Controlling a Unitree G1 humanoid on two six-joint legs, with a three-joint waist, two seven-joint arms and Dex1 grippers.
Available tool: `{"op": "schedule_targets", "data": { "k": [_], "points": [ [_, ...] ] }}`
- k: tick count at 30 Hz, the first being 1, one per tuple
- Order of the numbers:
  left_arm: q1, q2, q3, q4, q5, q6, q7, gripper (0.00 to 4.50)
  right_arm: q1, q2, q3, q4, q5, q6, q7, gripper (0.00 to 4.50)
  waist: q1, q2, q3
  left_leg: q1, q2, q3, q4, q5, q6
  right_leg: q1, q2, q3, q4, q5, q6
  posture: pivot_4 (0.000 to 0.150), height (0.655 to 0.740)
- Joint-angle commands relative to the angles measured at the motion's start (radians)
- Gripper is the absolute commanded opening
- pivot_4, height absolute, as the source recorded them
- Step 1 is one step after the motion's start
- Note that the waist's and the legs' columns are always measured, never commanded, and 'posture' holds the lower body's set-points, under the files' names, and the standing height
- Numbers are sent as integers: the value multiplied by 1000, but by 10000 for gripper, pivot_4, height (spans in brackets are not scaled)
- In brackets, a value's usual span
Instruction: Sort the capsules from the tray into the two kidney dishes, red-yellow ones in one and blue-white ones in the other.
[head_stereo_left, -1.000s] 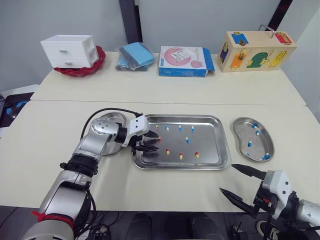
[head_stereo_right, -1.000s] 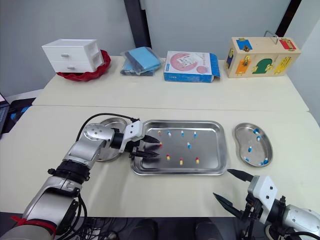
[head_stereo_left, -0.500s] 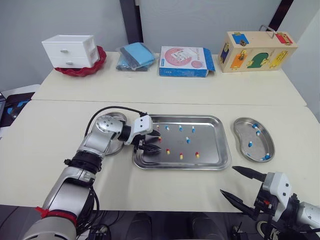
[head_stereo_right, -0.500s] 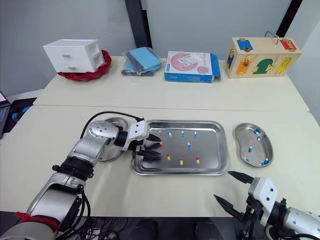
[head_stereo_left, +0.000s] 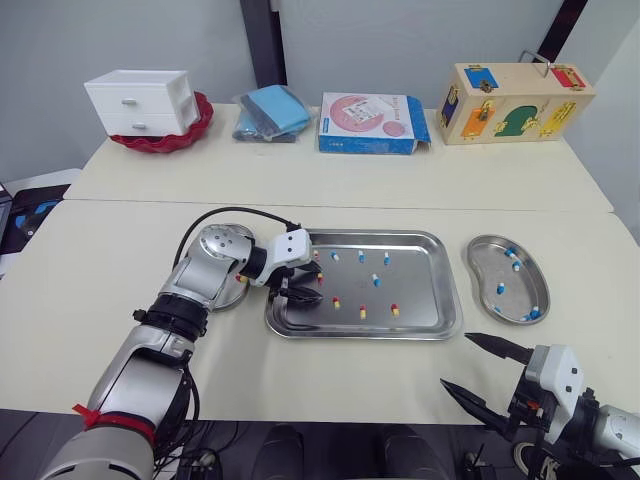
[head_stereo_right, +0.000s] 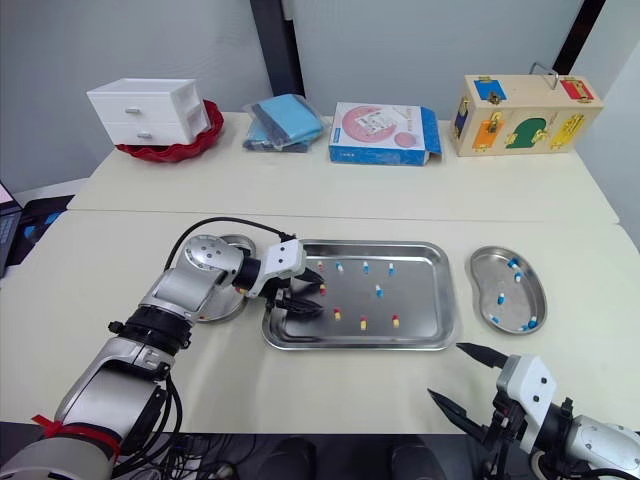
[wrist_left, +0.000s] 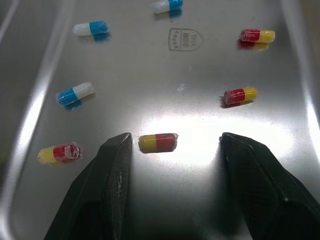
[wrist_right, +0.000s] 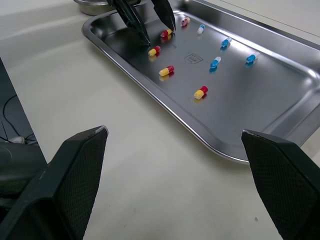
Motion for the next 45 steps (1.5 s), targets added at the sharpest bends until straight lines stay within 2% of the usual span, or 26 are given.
{"op": "schedule_targets", "data": {
  "k": [1,7,23,28,36,45],
  "points": [
    [-10,-13,-12,19,21,9,20,25495,3,2,-3,-36,4,-11,-14,45000,0,0,0,0,0,0,0,0,0,0,0,0,0,0,0,1500,7400],
    [-7,-14,-14,22,26,-3,18,9039,0,-4,1,-50,8,2,-26,45000,0,0,0,0,0,0,0,0,0,0,0,0,0,0,0,1500,7400],
    [4,-2,4,-32,-8,36,-14,9039,-5,-18,-5,-75,19,28,-30,45000,0,0,0,0,0,0,0,0,0,0,0,0,0,0,0,1500,7400],
    [50,61,39,-181,-63,122,-61,9039,3,-37,-3,-97,24,17,-2,45000,-2,0,0,0,0,0,0,0,0,0,0,0,0,0,0,1500,7400],
    [111,148,96,-326,-121,221,-40,9039,-2,-50,4,-103,29,20,12,45000,0,0,0,0,0,-1,0,0,0,0,0,-1,0,0,0,1500,7400],
    [235,348,284,-519,-212,461,33,9039,-29,-122,10,-108,48,20,90,45000,-1,0,0,0,1,-1,0,0,0,0,0,-1,0,0,0,1500,7400]
  ]
}}
